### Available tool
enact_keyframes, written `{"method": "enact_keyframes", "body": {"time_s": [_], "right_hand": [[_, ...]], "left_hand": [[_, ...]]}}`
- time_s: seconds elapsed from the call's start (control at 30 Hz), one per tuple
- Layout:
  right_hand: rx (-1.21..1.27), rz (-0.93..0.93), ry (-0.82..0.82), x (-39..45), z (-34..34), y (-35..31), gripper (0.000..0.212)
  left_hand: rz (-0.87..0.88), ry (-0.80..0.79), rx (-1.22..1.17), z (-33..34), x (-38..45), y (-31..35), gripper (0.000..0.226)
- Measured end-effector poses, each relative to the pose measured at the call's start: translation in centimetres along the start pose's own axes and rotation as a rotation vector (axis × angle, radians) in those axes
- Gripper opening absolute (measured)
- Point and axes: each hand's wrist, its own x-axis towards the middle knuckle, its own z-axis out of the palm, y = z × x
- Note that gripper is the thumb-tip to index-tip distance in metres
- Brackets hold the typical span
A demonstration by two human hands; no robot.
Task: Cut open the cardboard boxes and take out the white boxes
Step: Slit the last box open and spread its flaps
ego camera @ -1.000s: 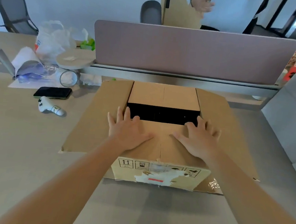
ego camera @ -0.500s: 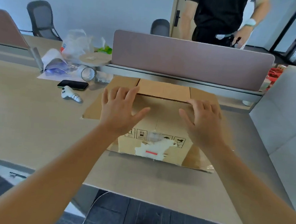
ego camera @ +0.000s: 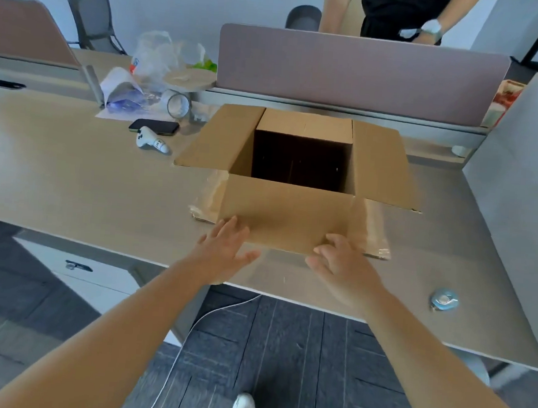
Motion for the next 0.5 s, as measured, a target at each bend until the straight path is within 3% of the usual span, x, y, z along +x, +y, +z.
{"method": "enact_keyframes", "body": {"time_s": [0.33,0.4,0.5], "right_hand": [[-0.001,0.004,0.142,3.9,-4.1,0.0,0.039],[0.002,-0.002,0.154,5.5,-5.9,0.1,0.039],[0.048,0.029,0.113,8.4,-8.6,0.3,0.043]], "left_hand": [[0.03,0.109,-0.027,-4.8,3.0,1.1,0.044],[0.03,0.114,-0.097,-6.9,4.4,0.8,0.051],[0.094,0.032,-0.02,-10.1,7.1,0.4,0.067]]}}
